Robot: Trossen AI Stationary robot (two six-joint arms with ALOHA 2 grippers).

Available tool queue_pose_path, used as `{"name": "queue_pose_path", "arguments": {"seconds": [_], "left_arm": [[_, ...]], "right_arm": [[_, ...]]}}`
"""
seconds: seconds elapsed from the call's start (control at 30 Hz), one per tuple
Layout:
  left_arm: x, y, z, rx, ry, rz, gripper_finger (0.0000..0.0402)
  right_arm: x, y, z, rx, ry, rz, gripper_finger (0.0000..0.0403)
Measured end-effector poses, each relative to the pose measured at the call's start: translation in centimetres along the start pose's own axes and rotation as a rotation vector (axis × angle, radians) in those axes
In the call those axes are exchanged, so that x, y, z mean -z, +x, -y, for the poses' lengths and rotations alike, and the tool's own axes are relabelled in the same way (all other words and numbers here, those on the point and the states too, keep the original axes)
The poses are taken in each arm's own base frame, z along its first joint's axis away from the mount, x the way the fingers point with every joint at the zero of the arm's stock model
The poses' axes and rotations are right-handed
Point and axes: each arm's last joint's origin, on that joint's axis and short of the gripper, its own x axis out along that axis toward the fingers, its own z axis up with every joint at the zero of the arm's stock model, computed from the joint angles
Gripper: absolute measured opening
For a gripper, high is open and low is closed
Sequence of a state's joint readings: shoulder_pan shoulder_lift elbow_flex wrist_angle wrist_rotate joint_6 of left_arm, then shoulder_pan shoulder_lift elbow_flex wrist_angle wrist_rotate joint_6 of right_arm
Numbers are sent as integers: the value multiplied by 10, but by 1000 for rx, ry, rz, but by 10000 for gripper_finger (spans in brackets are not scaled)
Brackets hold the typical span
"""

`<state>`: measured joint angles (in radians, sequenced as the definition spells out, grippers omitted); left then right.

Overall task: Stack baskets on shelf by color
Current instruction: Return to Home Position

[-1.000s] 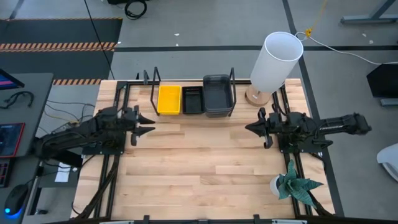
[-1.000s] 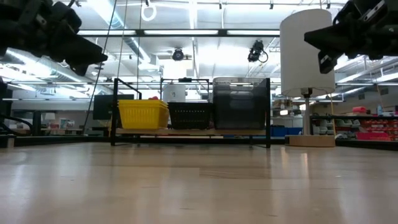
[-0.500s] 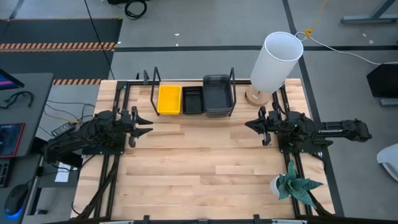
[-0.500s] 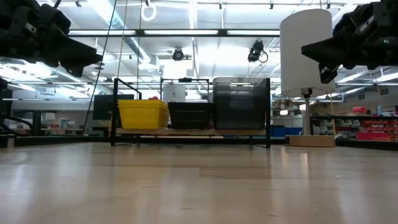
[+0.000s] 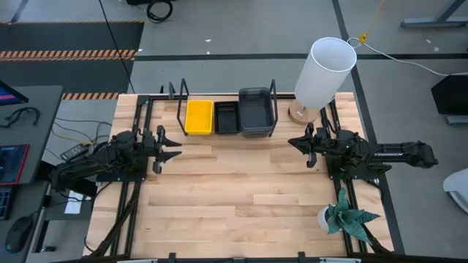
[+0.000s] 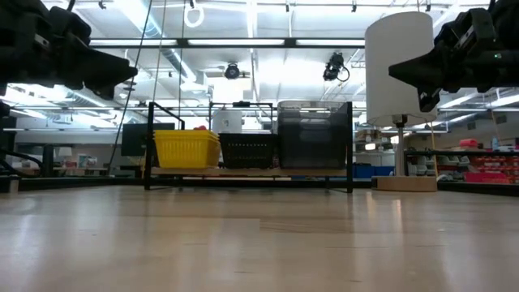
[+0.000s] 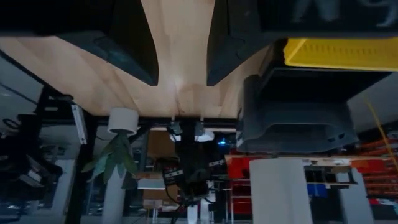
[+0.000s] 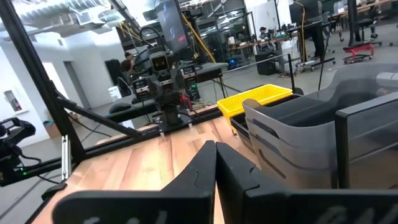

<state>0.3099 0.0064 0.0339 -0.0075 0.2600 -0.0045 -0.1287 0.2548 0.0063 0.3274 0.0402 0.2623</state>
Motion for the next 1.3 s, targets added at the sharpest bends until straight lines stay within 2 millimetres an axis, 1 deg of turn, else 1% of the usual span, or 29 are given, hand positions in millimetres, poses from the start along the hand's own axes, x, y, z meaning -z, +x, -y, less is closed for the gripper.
{"name": "queue_pose_path", "arguments": {"seconds": [0.13,0.2,0.3,0.37,0.43,1.3], "left_arm": [[0,0,0,8,-54,0,142],[0,0,0,8,-159,-2,142],[0,0,0,9,-375,2,142],[0,0,0,10,-464,6,142],[-1,0,0,12,-508,12,142],[-2,0,0,16,-497,37,142]], "right_arm": [[0,0,0,0,-1,0,15],[0,0,0,0,-1,-1,15],[0,0,0,0,-2,-1,15],[0,0,0,0,-2,0,15],[0,0,0,-1,-2,0,15],[0,0,0,-1,-2,0,14]]}}
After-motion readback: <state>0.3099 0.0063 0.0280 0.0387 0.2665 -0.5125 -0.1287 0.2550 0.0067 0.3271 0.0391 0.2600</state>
